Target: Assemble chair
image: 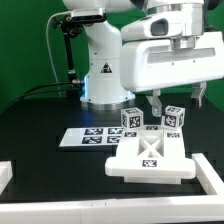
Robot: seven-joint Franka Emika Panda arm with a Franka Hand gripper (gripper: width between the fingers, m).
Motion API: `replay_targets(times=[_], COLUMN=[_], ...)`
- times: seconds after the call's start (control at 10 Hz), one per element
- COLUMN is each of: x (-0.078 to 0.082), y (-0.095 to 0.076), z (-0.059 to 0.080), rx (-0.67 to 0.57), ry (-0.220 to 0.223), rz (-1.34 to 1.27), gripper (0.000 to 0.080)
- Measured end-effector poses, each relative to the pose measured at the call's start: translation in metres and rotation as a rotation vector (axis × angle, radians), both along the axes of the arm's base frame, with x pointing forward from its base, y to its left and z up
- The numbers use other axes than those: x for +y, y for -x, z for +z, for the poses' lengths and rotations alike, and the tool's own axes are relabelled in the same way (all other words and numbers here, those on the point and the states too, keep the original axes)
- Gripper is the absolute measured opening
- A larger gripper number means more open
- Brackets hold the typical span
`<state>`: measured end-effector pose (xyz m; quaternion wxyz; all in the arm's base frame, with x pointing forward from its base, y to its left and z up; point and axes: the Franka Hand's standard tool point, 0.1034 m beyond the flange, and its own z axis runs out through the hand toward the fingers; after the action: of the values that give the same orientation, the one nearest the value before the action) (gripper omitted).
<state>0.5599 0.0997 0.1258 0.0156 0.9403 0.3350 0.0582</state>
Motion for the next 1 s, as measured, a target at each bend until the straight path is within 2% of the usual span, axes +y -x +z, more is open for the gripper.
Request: replay_targets(times=[0.1, 0.3, 0.5, 0.6, 0.7, 1.0], x=[-0.0033, -0.0083, -0.0084, -0.0084, -0.0082, -0.0082], y=[0.0011, 0.0008, 0.0010, 0.0010, 0.0011, 0.0011], z=[-0.0048, -0.0064, -0.0069, -0.0069, -0.0069, -0.0069], rx=[0.007, 0.010, 0.011, 0.012, 0.012, 0.014], ry=[0.013, 0.013, 0.008, 0.004, -0.008, -0.033], rz=[0.064, 0.041, 0.003, -0.035, -0.125, -0.335], gripper=[0.0649, 0.0649, 0.0363, 0.0363, 0.0284, 0.0284])
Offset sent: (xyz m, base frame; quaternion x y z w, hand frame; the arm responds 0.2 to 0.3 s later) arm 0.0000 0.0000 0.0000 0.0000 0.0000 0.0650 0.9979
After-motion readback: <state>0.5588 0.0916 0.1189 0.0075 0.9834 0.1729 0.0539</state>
